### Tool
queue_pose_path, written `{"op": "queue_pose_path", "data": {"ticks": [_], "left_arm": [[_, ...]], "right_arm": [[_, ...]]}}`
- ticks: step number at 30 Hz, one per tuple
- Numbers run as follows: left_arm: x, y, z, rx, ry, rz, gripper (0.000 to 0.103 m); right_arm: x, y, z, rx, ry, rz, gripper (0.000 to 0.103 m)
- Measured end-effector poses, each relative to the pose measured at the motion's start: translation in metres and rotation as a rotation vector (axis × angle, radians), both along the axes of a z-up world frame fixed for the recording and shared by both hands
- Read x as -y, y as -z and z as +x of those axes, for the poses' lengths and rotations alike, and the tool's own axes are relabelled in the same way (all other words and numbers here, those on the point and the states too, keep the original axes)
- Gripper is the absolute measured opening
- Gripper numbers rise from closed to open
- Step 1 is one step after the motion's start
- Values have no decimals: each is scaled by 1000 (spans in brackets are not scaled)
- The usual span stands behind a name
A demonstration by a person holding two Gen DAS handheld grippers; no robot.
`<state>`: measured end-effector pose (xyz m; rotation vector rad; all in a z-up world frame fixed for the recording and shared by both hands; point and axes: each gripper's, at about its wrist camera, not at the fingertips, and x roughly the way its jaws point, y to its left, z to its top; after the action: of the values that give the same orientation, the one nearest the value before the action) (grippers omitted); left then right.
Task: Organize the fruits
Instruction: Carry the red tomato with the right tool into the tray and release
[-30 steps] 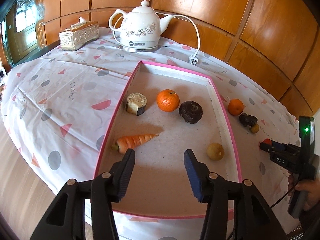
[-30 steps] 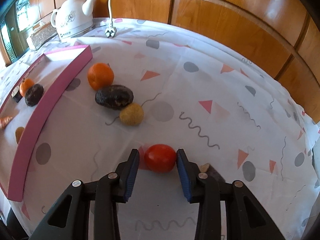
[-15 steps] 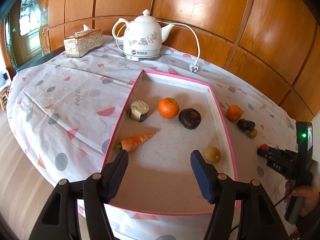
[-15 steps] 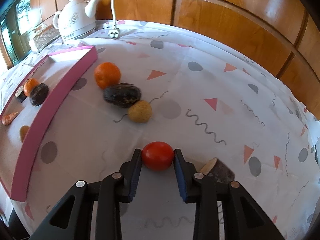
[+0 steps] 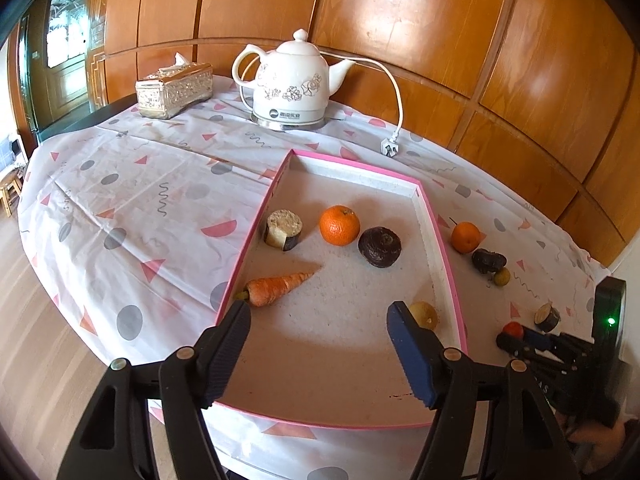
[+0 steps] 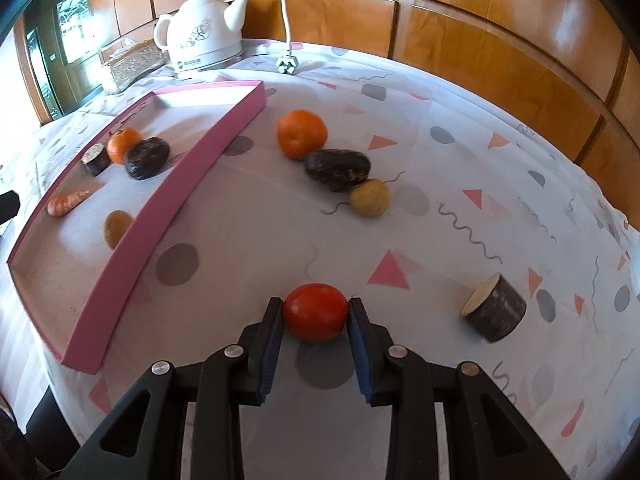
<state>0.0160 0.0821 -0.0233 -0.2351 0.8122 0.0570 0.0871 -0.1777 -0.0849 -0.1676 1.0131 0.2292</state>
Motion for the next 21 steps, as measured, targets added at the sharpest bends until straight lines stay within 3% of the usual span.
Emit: {"op": "queue_pose_path", "data": {"ticks": [10, 21], "left_arm": [[-8, -8, -6, 40, -46, 18, 72], [-10, -10, -9, 54, -53, 21, 73]], "right_arm": [[-22, -24, -11, 43, -58, 47, 32], [-75, -56, 7, 73, -178, 141, 32]]}}
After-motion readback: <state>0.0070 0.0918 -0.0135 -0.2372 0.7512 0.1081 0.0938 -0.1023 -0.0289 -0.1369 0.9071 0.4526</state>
